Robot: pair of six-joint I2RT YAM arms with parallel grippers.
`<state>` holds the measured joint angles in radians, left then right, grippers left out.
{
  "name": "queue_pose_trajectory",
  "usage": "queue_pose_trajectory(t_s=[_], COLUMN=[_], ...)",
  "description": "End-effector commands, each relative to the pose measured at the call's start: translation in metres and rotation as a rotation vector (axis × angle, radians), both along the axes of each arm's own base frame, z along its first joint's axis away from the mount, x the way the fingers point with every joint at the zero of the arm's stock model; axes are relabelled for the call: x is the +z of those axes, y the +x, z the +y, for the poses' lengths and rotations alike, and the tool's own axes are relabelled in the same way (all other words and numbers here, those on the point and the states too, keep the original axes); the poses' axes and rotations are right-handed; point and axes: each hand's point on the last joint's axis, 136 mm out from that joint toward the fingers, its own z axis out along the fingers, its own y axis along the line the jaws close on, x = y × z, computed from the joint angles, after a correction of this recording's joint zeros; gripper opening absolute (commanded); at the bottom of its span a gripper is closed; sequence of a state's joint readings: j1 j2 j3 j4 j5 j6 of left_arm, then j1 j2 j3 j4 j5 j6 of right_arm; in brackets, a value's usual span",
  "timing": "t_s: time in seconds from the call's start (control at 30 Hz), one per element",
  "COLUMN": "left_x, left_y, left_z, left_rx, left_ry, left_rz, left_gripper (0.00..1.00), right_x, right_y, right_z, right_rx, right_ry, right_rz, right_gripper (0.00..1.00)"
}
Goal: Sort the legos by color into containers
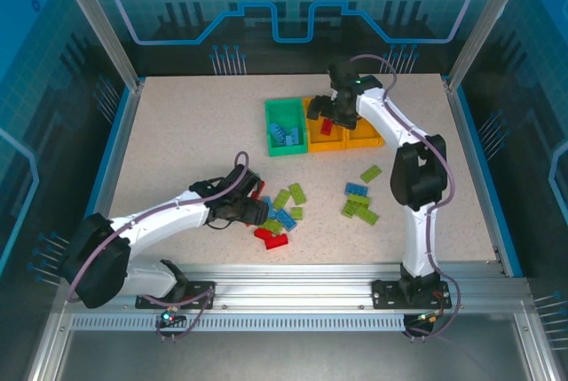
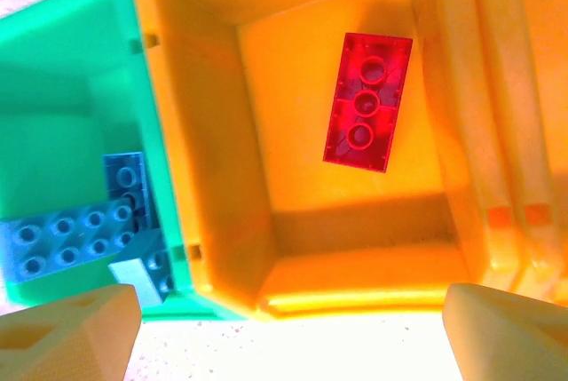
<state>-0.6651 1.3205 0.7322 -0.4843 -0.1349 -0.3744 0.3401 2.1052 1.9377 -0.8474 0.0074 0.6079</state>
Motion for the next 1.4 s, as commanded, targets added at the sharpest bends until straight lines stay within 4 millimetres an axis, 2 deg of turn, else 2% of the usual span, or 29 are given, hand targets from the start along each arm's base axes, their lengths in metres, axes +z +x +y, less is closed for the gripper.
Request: queue_pose_trajectory(t_s=[0.0, 0.17, 0.33, 0.6, 0.9, 1.17, 1.27, 1.37], left_x=[0.008, 0.004, 0.001, -0.008, -0.012, -0.013, -0.007, 0.0], left_y=[0.012, 0.018, 0.022, 0.021, 0.027, 0.028, 0.03, 0.03], left_z=[-0.008, -0.011, -0.015, -0.013, -0.017, -0.016, -0.017, -0.016], left_rx=[-0.024, -0.037, -0.051, -0.053, -0.05, -0.05, -0.046, -0.034], left_ry=[-0.002, 0.011, 0.025, 0.039, 0.048, 0.057, 0.049, 0.039], left_rz=[-0.047, -0.048, -0.044, -0.029, -0.027, -0.031, -0.041, -0.056], left_gripper=[0.71, 0.69, 0.62, 0.53, 0.54, 0.41, 0.35, 0.34], right_x=[0.021, 0.008, -0.001, -0.003, -0.007, -0.008, -0.008, -0.013], right_y=[-0.005, -0.015, -0.024, -0.031, -0.029, -0.025, -0.023, -0.023], right_z=[-0.005, -0.034, -0.057, -0.082, -0.086, -0.085, -0.084, -0.083], right_rx=[0.013, -0.027, -0.059, -0.108, -0.111, -0.109, -0.103, -0.088], right_ry=[-0.014, -0.066, -0.101, -0.092, -0.096, -0.095, -0.098, -0.106], right_rz=[-0.056, -0.023, -0.005, 0.006, 0.015, 0.016, 0.016, 0.022], right_gripper=[0.9, 0.89, 0.89, 0.89, 0.89, 0.89, 0.89, 0.89])
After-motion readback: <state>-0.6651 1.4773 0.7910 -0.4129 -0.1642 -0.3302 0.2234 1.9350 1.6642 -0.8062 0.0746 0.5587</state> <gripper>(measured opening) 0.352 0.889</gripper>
